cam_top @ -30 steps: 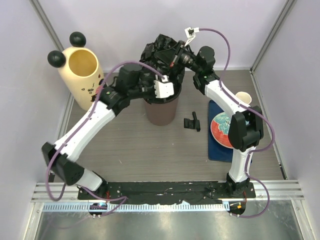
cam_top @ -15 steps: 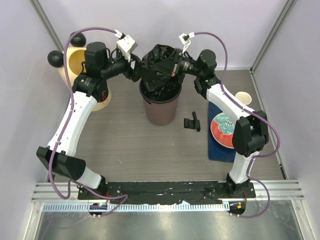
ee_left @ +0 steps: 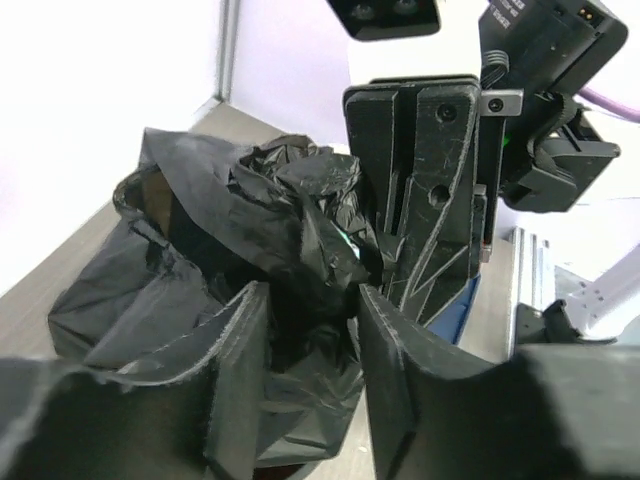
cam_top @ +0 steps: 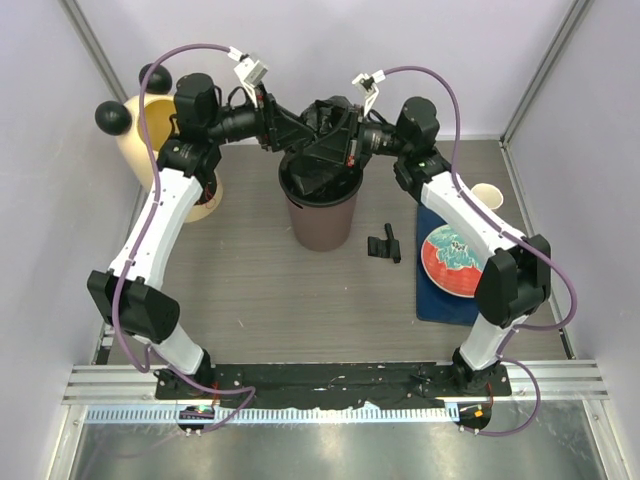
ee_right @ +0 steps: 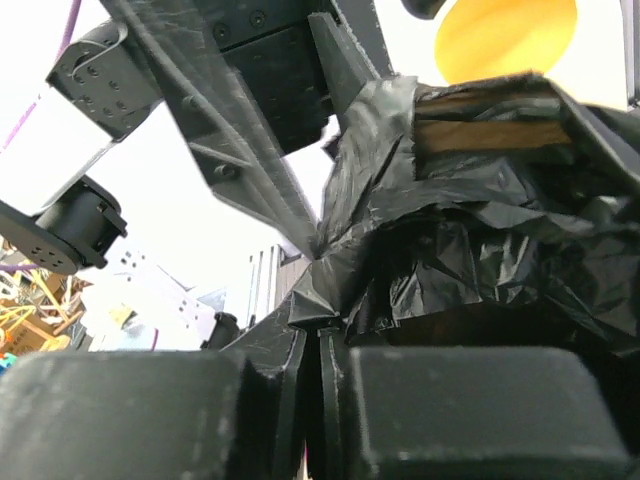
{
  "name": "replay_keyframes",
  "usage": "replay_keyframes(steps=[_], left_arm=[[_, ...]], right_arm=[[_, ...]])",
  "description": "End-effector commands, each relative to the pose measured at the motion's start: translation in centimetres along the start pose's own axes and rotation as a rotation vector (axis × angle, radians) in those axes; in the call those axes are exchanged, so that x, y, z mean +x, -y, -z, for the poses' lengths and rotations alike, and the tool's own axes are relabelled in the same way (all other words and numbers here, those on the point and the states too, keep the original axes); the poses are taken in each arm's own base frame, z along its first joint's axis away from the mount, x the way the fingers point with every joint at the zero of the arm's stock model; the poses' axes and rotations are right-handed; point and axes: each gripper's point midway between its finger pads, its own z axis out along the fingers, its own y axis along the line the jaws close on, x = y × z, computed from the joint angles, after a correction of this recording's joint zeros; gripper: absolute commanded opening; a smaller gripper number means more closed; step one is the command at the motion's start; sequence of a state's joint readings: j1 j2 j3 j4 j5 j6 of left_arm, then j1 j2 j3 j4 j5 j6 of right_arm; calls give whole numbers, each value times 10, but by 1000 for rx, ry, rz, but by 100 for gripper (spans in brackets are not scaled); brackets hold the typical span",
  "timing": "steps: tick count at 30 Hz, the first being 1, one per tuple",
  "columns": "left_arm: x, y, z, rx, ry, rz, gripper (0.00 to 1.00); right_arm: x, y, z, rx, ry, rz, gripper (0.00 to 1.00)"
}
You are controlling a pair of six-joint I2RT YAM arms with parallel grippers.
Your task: Put the trash bags into the trash bin
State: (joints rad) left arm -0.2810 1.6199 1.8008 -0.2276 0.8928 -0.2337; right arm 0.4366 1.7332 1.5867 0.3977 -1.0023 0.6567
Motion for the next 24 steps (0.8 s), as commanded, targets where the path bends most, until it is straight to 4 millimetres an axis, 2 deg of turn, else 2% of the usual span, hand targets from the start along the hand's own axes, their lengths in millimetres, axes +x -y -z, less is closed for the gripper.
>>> replay_keyframes(steps=[1,2,3,5,7,9,10,13,14,15,17,18,19,21,24], left_arm=[[-21,19,4,110,40,35,31],[-23,17,7,98,44,72,13],[-26,6,14,72,59,98,8],[-31,-1,24,51,79,180,0],[-29,-18,36,5,101,209,0],[-25,-28,47,-41,103,243,0],[-22,-30,50,-57,98,256,0],[-3,-44,65,-159,57,298,0],[5,-57,73,-238,52,312,0],[14,-60,82,-293,23,303,0],[29,-78,96,-422,-8,312,0],[44,-80,103,-464,-56,349,0],[51,-84,108,-497,-87,318,0],[73,-95,118,-584,-145,344,0],[100,-100,123,-605,-216,367,0]], right_arm=[[-10,-34,11,-45,-17,64,16],[-9,-33,14,-34,-19,65,17],[-6,-33,17,-21,-28,46,18],[-11,-34,29,9,-16,45,21],[-8,-27,37,46,-12,18,24],[-15,-17,51,105,10,3,6],[-18,-14,56,123,20,-9,1],[-22,-6,80,181,41,-56,1],[-16,5,93,221,43,-87,1],[-14,2,101,240,42,-108,1],[2,10,116,280,27,-156,1],[6,14,129,319,28,-186,1],[10,18,135,342,25,-181,1],[30,30,146,407,-11,-228,1],[55,46,153,454,-67,-234,1]])
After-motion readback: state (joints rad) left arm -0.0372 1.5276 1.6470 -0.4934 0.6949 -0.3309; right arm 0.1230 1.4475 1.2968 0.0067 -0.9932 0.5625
